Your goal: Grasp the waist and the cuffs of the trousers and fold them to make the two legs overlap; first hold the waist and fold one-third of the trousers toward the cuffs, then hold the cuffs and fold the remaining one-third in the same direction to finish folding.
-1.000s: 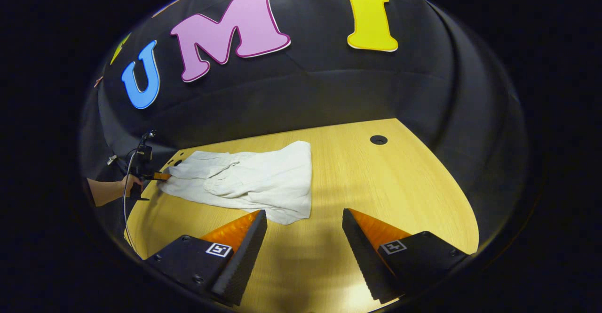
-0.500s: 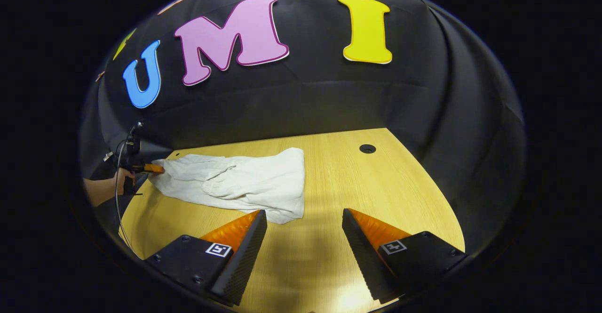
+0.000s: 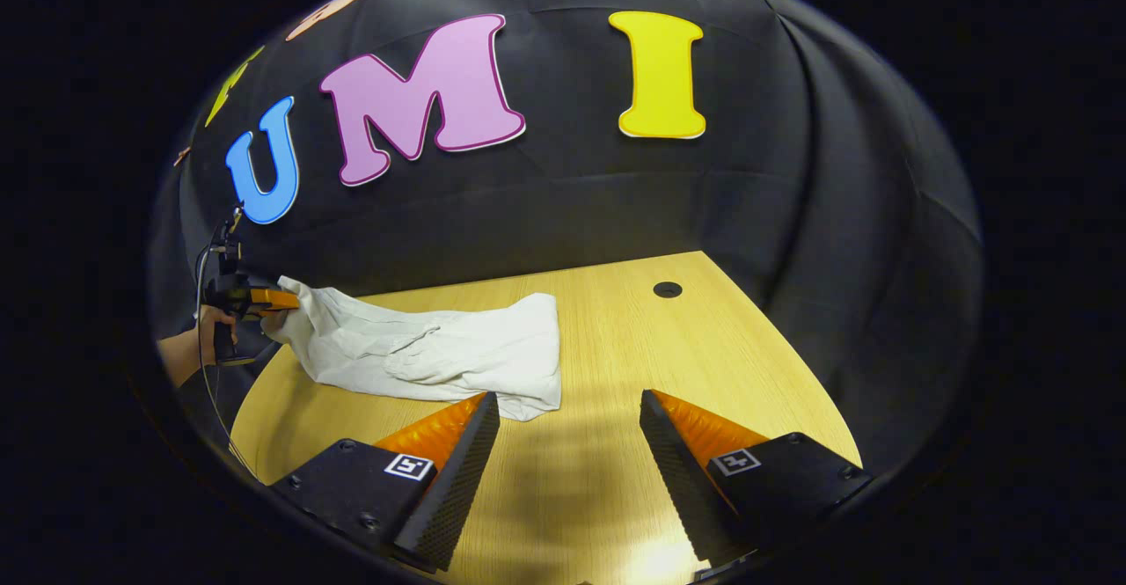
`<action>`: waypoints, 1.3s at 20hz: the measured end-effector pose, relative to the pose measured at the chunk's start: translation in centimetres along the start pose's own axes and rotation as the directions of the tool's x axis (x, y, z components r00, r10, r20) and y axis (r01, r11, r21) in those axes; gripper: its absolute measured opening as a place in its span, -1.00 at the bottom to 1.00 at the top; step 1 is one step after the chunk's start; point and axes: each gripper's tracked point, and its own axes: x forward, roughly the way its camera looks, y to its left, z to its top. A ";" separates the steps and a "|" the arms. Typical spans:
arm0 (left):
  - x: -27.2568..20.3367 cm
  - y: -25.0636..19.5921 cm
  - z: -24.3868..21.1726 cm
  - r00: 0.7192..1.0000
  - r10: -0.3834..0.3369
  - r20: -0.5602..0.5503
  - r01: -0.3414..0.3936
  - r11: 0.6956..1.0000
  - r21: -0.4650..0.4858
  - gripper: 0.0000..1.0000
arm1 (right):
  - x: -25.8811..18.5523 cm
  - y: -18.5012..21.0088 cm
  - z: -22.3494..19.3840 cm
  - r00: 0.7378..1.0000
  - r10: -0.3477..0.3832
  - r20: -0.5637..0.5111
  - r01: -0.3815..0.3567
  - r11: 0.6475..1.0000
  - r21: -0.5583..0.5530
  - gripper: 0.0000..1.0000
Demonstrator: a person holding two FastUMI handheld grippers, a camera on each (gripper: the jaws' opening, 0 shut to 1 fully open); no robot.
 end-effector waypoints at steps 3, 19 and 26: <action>-0.4 -5.6 0.5 0.997 -0.076 0.005 0.076 0.997 -0.004 -0.89 | -1.0 -0.8 0.3 1.000 -0.016 0.021 0.016 1.000 0.024 0.97; 1.5 -31.1 -7.1 0.906 -0.401 -0.136 0.403 0.915 -0.018 -0.89 | -4.5 -6.3 -0.7 0.990 -0.128 0.055 0.119 0.982 0.146 0.96; 3.1 -36.2 -13.3 0.882 -0.391 -0.263 0.421 0.905 0.068 -0.89 | -6.1 -7.6 -1.3 0.986 -0.154 0.056 0.145 0.978 0.149 0.96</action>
